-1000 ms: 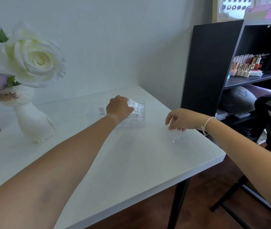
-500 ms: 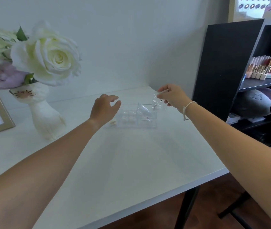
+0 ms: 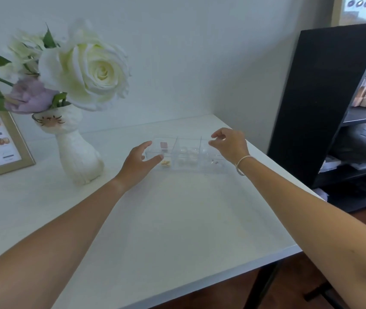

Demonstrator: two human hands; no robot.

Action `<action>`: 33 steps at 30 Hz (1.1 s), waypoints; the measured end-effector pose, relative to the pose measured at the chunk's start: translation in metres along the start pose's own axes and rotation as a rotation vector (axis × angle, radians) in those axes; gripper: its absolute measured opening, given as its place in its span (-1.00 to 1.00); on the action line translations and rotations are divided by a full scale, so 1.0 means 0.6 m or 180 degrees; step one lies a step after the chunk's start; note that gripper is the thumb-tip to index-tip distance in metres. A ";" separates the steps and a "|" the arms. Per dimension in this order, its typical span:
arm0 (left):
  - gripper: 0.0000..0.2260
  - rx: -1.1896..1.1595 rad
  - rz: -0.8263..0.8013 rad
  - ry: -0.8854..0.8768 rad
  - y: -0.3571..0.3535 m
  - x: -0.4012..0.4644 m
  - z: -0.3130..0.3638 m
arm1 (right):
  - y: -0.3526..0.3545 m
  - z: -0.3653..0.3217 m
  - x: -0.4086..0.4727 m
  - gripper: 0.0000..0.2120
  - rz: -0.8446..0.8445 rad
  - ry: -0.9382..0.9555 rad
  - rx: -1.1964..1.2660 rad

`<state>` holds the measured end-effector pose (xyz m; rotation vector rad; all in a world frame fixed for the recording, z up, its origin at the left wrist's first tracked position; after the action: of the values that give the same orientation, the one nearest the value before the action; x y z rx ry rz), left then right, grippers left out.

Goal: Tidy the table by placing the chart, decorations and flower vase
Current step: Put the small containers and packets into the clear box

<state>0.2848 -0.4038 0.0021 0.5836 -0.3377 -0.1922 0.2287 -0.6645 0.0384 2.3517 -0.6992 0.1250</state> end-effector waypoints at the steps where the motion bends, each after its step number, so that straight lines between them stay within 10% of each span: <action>1: -0.45 -0.0071 -0.0012 0.0022 -0.002 0.000 -0.003 | 0.001 -0.001 -0.003 -0.81 0.0038 0.0039 -0.0183; 17: -0.27 -0.0786 -0.0103 0.0392 -0.018 0.015 -0.034 | -0.030 0.063 -0.078 -0.12 -0.0107 -0.0605 0.1172; 33: -0.35 -0.0995 -0.0006 0.0338 -0.028 0.016 -0.027 | -0.050 0.058 -0.067 -0.18 -0.0085 -0.0512 0.1250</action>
<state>0.2984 -0.4117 -0.0175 0.2839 -0.1987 -0.2101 0.2064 -0.6497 -0.0166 2.7695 -0.7768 0.0657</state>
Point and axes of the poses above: each hand's wrist, its own x-axis towards the middle knuckle, its own y-axis out of the back of the hand, z = x × y, the point moved 10 cm from there along x, towards the middle knuckle, and after that the axes turned 3 degrees about -y, right-handed, at the moved point
